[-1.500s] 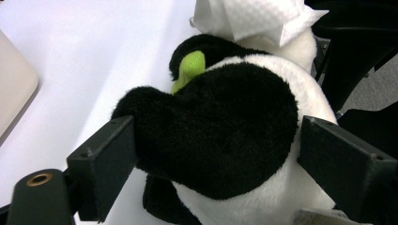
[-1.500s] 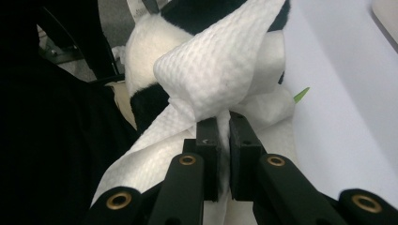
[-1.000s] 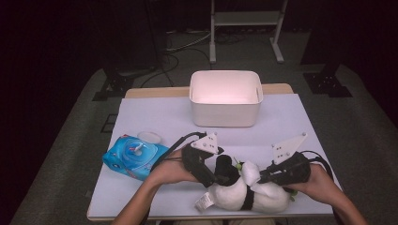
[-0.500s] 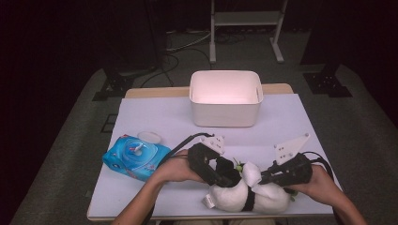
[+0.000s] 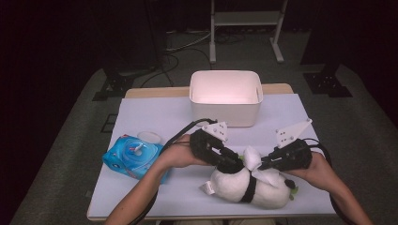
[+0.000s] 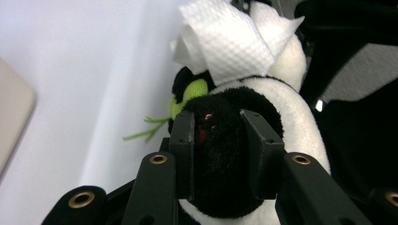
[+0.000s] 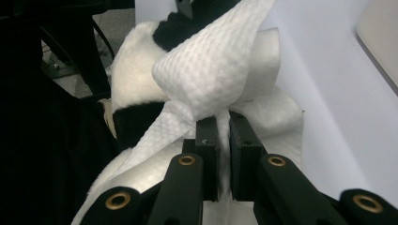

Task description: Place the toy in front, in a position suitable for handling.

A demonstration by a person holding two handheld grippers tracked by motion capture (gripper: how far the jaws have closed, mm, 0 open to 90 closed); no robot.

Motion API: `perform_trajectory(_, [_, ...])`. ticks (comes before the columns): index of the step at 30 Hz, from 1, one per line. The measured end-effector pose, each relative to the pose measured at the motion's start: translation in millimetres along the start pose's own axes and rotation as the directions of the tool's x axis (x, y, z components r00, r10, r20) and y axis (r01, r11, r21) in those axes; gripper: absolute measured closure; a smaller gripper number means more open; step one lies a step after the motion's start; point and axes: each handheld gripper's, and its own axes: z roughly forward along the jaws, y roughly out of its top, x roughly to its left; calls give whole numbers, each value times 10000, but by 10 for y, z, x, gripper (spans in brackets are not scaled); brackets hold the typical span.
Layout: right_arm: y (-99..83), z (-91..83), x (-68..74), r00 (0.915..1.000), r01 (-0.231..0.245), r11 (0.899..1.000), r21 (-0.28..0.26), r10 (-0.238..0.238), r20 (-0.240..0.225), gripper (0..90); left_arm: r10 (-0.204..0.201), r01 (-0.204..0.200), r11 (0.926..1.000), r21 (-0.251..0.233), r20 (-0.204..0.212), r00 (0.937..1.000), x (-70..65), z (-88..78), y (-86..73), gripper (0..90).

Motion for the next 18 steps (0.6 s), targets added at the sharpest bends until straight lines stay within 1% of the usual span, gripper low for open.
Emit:
perform_trajectory(2, [-9,25,1,10000,67,9999,89,-68,42,825,-132,132,9999,1,123,9998,14,4,-27,681])
perform_trajectory(4, [-27,53,23,9998,181,9998,111,-181,24,822,-237,241,9996,-161,274,9993,12,8,-80,687])
perform_trajectory(7, [-52,67,40,9998,161,9998,-144,-163,-131,821,-298,306,9990,-332,260,9992,-14,-8,-122,709])
perform_trajectory(9, [-53,73,41,9997,151,9997,-193,-155,-193,822,-263,269,9990,-356,173,9995,-21,-16,-128,727])
perform_trajectory(10, [-48,72,44,9997,157,9997,-168,-161,-204,824,-246,249,9989,-389,60,9997,-21,-23,-128,741])
perform_trajectory(12, [-35,70,50,9996,216,9997,-149,-218,-173,826,-394,397,9983,-420,80,9992,-7,-28,-126,746])
perform_trajectory(13, [-28,66,48,9995,216,9997,-121,-219,-211,828,-377,376,9984,-433,-12,9993,0,-30,-118,751])
perform_trajectory(14, [-20,64,46,9995,244,9997,-96,-245,-176,828,-402,402,9984,-395,15,9992,7,-29,-109,753])
perform_trajectory(18, [-17,54,-9,9997,116,9998,-157,-119,-218,830,-365,360,9986,-383,-128,9992,49,-40,-79,754])
